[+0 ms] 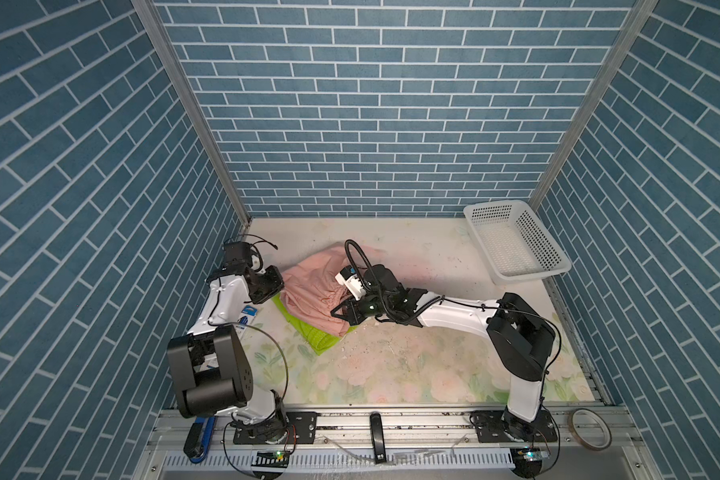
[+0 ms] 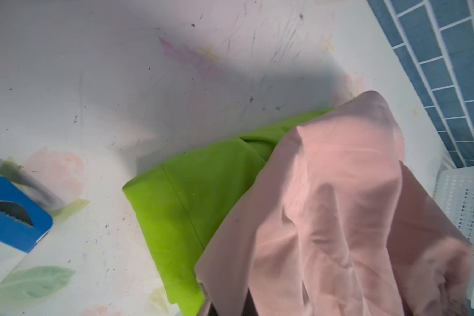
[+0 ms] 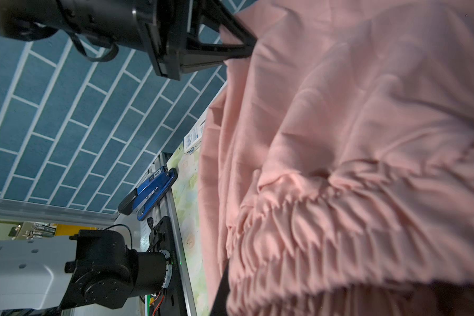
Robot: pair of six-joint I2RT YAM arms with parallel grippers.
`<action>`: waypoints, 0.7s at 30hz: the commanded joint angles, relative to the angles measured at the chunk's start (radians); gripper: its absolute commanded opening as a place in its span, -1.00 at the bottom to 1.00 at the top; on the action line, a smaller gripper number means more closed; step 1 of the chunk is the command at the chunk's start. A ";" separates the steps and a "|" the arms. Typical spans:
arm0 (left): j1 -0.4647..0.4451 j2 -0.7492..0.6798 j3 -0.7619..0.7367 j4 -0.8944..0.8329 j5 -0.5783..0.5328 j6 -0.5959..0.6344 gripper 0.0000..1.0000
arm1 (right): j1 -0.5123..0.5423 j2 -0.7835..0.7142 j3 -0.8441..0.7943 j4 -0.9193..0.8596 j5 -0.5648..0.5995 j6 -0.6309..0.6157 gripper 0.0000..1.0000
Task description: Fold and stack the shorts
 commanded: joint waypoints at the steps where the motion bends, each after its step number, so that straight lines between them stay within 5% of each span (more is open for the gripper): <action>1: 0.016 0.027 0.041 -0.004 -0.105 0.032 -1.00 | 0.034 0.031 0.062 -0.180 -0.013 -0.154 -0.49; 3: 0.018 0.059 0.062 -0.019 -0.153 0.048 -0.96 | 0.035 0.025 0.086 -0.256 -0.022 -0.208 -0.15; 7: 0.024 0.100 0.075 -0.040 -0.200 0.059 -0.29 | 0.025 -0.052 0.090 -0.389 0.010 -0.289 0.07; 8: 0.026 0.095 0.074 -0.036 -0.190 0.053 0.02 | 0.018 -0.082 0.090 -0.414 0.017 -0.304 0.10; 10: 0.026 0.066 0.081 -0.034 -0.160 0.043 0.97 | 0.006 -0.120 0.105 -0.470 0.015 -0.334 0.15; 15: 0.026 -0.098 0.116 -0.090 -0.141 0.013 0.99 | -0.008 -0.112 0.191 -0.570 0.085 -0.363 0.16; 21: 0.025 -0.322 0.094 -0.169 -0.121 0.003 0.99 | -0.001 0.088 0.340 -0.603 0.101 -0.371 0.13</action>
